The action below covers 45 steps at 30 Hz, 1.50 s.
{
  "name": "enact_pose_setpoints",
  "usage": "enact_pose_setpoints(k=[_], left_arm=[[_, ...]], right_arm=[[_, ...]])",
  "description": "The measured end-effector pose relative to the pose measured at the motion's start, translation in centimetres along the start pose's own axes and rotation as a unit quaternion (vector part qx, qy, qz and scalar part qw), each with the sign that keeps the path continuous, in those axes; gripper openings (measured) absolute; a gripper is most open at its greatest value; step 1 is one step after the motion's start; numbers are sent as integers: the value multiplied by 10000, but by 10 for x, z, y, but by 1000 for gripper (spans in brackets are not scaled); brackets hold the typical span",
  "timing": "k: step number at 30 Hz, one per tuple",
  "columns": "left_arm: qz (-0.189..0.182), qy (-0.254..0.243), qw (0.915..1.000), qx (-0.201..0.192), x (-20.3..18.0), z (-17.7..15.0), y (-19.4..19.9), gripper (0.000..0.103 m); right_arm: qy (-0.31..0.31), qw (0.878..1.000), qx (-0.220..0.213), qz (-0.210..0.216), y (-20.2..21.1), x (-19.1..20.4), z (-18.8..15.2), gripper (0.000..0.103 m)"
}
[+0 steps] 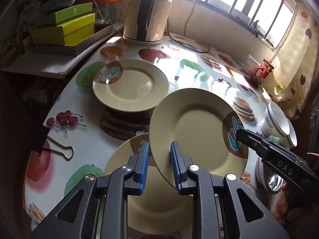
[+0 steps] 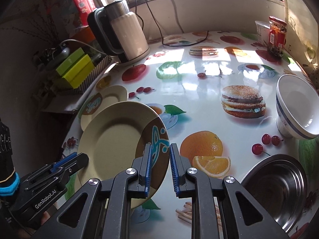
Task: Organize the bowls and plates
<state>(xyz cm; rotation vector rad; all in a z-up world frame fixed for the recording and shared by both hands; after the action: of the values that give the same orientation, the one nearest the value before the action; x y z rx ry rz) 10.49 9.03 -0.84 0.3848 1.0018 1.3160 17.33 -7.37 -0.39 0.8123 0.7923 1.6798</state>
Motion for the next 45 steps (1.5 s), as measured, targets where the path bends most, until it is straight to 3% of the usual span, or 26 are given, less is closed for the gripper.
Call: enact_pose_setpoints(k=[23, 45], left_arm=[[303, 305, 9991, 2, 33, -42, 21, 23], [415, 444, 9981, 72, 42, -56, 21, 23]], right_arm=[[423, 9985, 270, 198, -5, 36, -40, 18], [659, 9970, 392, 137, -9, 48, -56, 19]])
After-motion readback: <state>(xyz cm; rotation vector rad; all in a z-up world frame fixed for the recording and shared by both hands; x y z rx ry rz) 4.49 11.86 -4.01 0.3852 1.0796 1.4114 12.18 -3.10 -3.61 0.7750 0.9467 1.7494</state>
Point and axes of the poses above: each gripper's, at about its wrist camera, not at the fingertips, and y roughly against the way its jaws point, x to its left, z to its top, the point moved 2 cm from there along -y, roughly the way its jaws point, and after that the axes turned 12 degrees about -z, right-handed, at the moved point
